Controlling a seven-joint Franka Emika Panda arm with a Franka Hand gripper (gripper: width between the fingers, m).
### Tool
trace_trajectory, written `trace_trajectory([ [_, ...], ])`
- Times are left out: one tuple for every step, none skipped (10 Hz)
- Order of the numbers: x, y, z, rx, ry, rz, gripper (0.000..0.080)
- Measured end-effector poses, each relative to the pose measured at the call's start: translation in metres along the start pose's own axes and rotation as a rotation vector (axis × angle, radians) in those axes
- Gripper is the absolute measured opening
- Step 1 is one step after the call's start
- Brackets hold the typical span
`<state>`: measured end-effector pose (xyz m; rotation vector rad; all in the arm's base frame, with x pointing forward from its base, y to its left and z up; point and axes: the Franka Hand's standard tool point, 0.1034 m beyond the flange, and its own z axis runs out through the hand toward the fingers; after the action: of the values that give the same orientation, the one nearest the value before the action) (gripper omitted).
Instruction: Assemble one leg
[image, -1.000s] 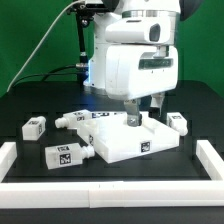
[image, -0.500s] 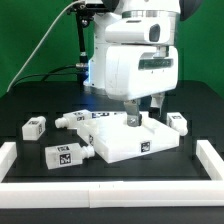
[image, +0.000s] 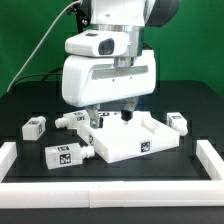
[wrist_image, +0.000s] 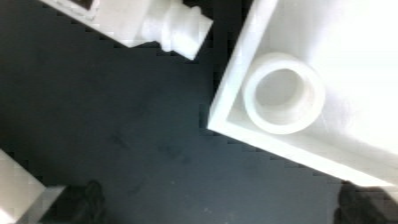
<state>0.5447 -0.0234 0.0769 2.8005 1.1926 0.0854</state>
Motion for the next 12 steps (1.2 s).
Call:
trace_trajectory([
  [0.0, 0.0, 0.0, 0.001, 0.0, 0.0, 0.065],
  [0.0, -0.001, 0.001, 0.001, -0.001, 0.0, 0.065],
  [-0.003, -0.001, 0.003, 0.003, -0.001, 0.023, 0.065],
  [-0.021, -0.005, 0.011, 0.019, -0.013, 0.126, 0.065],
  [-0.045, -0.014, 0.02, 0.048, -0.039, 0.196, 0.065],
  [-0.063, -0.018, 0.027, 0.075, -0.053, 0.237, 0.065],
  [-0.076, -0.022, 0.035, 0.098, -0.064, 0.24, 0.065],
  [-0.076, -0.024, 0.038, 0.102, -0.067, 0.236, 0.065],
  [-0.076, -0.023, 0.037, 0.101, -0.066, 0.235, 0.065],
  [-0.076, -0.023, 0.038, 0.101, -0.066, 0.235, 0.065],
  [-0.075, -0.024, 0.039, 0.1, -0.064, 0.235, 0.065],
  [-0.075, -0.03, 0.048, 0.091, -0.051, 0.231, 0.065],
])
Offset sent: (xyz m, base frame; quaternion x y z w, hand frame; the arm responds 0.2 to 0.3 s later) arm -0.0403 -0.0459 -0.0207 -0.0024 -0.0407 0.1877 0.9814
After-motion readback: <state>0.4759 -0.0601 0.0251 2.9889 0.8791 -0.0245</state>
